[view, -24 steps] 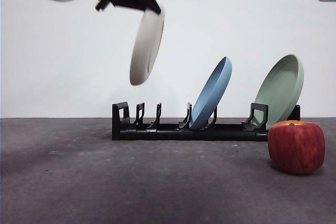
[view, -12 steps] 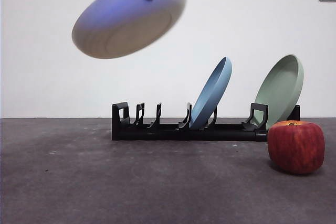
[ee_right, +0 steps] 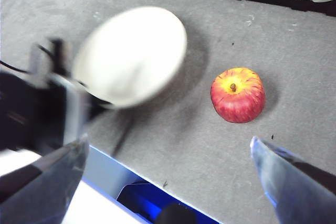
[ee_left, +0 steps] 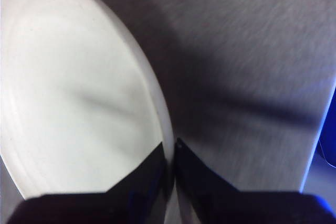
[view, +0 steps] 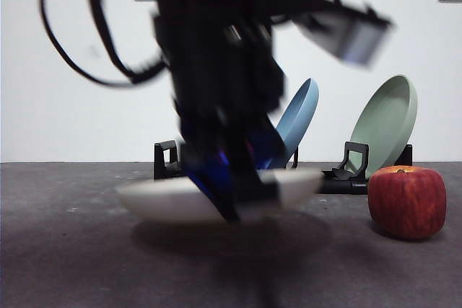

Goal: Take the yellow plate from the plate rack,put the plate on the table,take the apple from the table,put the apple in the plate

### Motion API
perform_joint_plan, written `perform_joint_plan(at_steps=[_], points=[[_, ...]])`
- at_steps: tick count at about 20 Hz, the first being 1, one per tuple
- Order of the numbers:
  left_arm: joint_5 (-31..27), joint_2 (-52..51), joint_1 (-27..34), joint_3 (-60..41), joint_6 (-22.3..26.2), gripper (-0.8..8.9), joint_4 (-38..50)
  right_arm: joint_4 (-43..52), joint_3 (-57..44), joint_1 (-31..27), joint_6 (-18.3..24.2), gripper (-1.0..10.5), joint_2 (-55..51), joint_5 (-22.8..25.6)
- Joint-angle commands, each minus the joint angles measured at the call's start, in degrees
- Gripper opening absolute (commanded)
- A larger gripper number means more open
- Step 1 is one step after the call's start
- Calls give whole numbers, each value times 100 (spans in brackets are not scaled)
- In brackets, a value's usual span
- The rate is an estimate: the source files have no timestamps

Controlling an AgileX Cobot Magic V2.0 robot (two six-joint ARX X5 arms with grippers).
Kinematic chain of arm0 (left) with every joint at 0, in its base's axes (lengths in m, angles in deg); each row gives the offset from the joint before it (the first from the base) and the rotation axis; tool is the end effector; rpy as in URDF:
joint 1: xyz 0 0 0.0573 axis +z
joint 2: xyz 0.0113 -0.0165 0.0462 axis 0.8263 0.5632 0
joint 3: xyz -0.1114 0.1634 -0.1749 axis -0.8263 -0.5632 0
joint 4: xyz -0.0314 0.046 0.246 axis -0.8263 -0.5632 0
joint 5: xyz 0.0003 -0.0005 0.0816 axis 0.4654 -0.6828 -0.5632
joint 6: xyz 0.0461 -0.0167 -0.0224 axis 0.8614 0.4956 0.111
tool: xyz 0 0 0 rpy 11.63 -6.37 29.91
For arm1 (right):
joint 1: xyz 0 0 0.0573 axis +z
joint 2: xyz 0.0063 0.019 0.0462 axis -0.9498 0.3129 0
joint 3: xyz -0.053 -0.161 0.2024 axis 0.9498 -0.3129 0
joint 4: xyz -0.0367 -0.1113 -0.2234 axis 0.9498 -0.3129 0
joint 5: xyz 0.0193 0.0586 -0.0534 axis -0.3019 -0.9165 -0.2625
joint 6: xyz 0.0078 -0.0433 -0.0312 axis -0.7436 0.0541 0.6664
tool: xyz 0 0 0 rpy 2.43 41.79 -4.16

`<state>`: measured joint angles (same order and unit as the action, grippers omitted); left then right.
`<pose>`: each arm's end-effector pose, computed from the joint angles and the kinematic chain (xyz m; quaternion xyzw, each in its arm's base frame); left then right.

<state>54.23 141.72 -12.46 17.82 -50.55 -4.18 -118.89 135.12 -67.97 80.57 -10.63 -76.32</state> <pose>0.1354 -0.3017 0.1834 0.5441 0.3501 -0.3308 0.6870 0.0997 0.0210 0.3210 0.0251 0.3741 0.2950 0.8788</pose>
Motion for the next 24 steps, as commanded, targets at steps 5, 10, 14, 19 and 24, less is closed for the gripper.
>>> perform_joint_plan(at_steps=[5,10,14,19,24], points=[[-232,866,-221,-11,103,-7,435,-111,15,13,-35,626,-4,-11],[-153,907,-234,-4,103,78,417,-114,15,13,-37,626,-4,-7],[-203,782,-234,-2,101,230,337,-116,15,13,-37,626,-4,-7],[-409,212,-234,251,-197,230,-225,-118,15,13,-37,626,9,7],[-286,-1016,-234,835,-737,229,-614,461,15,15,-173,626,492,188]])
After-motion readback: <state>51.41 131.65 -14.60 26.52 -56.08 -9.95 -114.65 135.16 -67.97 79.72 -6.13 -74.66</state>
